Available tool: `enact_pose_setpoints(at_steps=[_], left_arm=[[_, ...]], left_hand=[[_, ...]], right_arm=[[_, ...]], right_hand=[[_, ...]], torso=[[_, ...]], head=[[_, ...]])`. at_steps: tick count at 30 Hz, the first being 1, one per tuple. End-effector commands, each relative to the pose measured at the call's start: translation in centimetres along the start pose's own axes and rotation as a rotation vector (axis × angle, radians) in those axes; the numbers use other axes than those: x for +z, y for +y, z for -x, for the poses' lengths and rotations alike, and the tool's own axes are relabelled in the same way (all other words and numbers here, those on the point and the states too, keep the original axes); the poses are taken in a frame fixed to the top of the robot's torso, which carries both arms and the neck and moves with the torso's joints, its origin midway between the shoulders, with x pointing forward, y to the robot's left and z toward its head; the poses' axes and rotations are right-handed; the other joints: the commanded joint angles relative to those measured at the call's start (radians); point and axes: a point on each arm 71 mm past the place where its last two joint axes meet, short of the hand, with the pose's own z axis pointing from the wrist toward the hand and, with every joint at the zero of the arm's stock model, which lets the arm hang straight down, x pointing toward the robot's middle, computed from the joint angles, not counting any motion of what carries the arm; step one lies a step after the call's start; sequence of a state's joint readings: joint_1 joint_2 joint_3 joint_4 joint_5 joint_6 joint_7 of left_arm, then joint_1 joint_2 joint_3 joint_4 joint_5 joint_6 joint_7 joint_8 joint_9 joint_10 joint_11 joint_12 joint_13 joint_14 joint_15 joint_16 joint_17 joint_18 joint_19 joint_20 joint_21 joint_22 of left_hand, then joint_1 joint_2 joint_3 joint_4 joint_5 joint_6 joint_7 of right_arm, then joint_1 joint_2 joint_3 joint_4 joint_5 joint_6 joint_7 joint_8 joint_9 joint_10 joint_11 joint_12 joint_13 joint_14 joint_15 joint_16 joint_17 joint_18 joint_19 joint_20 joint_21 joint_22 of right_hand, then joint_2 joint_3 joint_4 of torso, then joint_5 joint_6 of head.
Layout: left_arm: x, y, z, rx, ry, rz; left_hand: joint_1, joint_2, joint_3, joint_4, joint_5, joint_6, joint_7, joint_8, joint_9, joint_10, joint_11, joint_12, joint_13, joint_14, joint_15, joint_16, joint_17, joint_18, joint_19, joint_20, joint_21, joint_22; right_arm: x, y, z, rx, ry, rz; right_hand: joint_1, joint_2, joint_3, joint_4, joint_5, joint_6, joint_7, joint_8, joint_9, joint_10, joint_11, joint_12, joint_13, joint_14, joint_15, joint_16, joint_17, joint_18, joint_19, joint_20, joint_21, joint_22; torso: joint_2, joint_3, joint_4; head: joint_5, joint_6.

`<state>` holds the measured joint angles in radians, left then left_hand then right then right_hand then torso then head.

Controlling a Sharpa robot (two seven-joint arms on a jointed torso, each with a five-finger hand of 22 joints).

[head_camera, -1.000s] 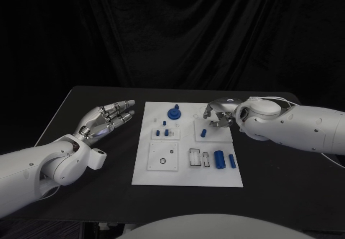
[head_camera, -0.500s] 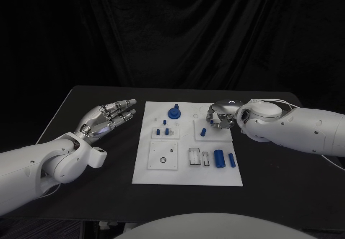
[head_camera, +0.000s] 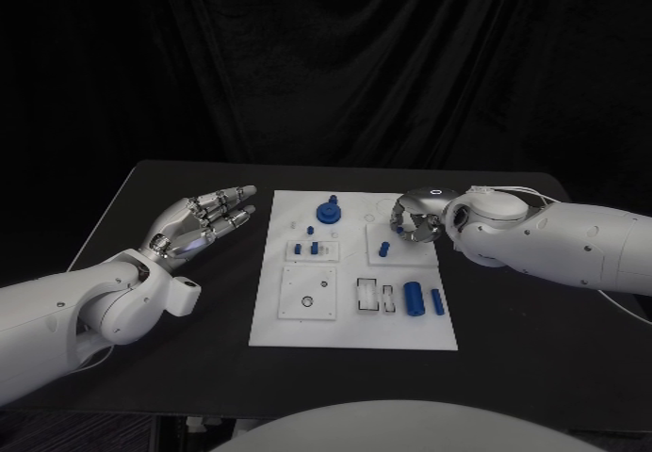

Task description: Assemble the parts on the task board

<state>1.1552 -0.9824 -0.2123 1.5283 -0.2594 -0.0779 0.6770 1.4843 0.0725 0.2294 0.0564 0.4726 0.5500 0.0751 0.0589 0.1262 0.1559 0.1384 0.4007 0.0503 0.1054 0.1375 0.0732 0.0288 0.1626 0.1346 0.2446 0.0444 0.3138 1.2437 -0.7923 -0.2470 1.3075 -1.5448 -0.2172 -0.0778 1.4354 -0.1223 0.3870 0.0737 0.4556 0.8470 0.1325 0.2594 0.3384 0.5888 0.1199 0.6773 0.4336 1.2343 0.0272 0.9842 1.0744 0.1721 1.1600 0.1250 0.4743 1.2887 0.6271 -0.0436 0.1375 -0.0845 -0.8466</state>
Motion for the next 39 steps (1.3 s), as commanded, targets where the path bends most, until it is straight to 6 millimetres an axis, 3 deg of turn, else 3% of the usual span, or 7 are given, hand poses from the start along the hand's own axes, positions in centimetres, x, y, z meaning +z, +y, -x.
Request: enact_pose_setpoints(at_steps=[1,10,15,24,39], left_arm=[[-0.11,-1.54,-0.15,-0.019,0.01,-0.224],[-0.1,-1.42,-0.1,-0.023,0.014,-0.213],[-0.1,-1.36,-0.05,-0.024,0.014,-0.207],[-0.05,-1.23,0.02,-0.026,0.017,-0.197],[0.0,-1.09,0.0,-0.031,0.023,-0.183]], left_hand=[[-0.003,0.007,0.0,-0.008,0.0,-0.008,-0.001,-0.003,-0.001,-0.011,0.0,-0.006,-0.001,-0.006,0.006,-0.004,-0.001,0.009,-0.004,0.007,-0.006,-0.005],[-0.01,0.01,-0.001,-0.008,-0.005,-0.016,0.0,-0.004,-0.004,-0.017,0.002,-0.01,-0.002,-0.001,0.017,-0.003,0.0,0.01,-0.005,0.016,-0.005,-0.005],[-0.013,0.011,-0.001,-0.009,-0.007,-0.016,0.001,-0.003,-0.005,-0.019,0.002,-0.01,-0.002,0.005,0.024,0.0,0.001,0.011,-0.002,0.022,-0.003,-0.003],[-0.016,0.012,-0.002,-0.009,-0.011,-0.012,0.004,-0.002,-0.005,-0.02,0.005,-0.009,-0.002,0.012,0.032,0.004,0.003,0.012,0.004,0.03,-0.001,0.004],[-0.023,0.014,-0.003,-0.011,-0.018,0.01,0.014,0.003,0.0,-0.022,0.012,-0.008,-0.002,0.024,0.042,0.011,0.005,0.014,0.018,0.041,0.004,0.012]], right_arm=[[0.1,-0.11,-0.22,0.006,-0.011,-0.003],[0.49,-0.08,-0.72,0.03,-0.02,0.008],[0.56,0.04,-0.8,0.038,-0.035,0.022],[0.6,0.07,-0.92,0.051,-0.028,0.022],[0.42,0.11,-0.54,0.069,-0.08,0.035]], right_hand=[[-0.006,0.004,0.003,-0.008,0.006,0.004,0.003,0.003,0.003,0.012,0.001,0.0,-0.004,0.008,0.002,0.007,0.001,0.008,0.009,0.001,0.007,0.004],[-0.01,0.021,0.017,-0.023,0.006,0.023,0.004,0.02,0.029,0.088,-0.005,0.015,-0.02,0.022,0.003,0.022,0.005,0.005,0.024,0.003,0.034,0.025],[-0.006,0.035,0.017,-0.042,0.007,0.058,0.01,0.05,0.066,0.177,-0.031,0.029,-0.032,0.042,-0.016,0.038,0.011,0.001,0.049,-0.011,0.077,0.045],[-0.005,0.037,0.019,-0.058,0.002,0.049,0.01,0.051,0.087,0.233,-0.044,0.023,-0.045,0.048,-0.026,0.034,0.004,-0.001,0.057,-0.021,0.083,0.052],[0.011,0.037,0.024,-0.082,0.006,0.063,0.012,0.057,0.106,0.264,-0.044,0.011,-0.054,0.046,-0.028,0.023,-0.007,-0.002,0.058,-0.027,0.081,0.056]], torso=[[-0.001,-0.0008,-0.0004],[-0.001,-0.0013,-0.0009],[-0.001,-0.0026,0.0015],[-0.002,-0.003,0.0021],[-0.003,-0.0041,0.0007]], head=[[-0.001,-0.001],[-0.001,-0.007],[-0.003,-0.008],[-0.006,-0.014],[-0.005,-0.015]])
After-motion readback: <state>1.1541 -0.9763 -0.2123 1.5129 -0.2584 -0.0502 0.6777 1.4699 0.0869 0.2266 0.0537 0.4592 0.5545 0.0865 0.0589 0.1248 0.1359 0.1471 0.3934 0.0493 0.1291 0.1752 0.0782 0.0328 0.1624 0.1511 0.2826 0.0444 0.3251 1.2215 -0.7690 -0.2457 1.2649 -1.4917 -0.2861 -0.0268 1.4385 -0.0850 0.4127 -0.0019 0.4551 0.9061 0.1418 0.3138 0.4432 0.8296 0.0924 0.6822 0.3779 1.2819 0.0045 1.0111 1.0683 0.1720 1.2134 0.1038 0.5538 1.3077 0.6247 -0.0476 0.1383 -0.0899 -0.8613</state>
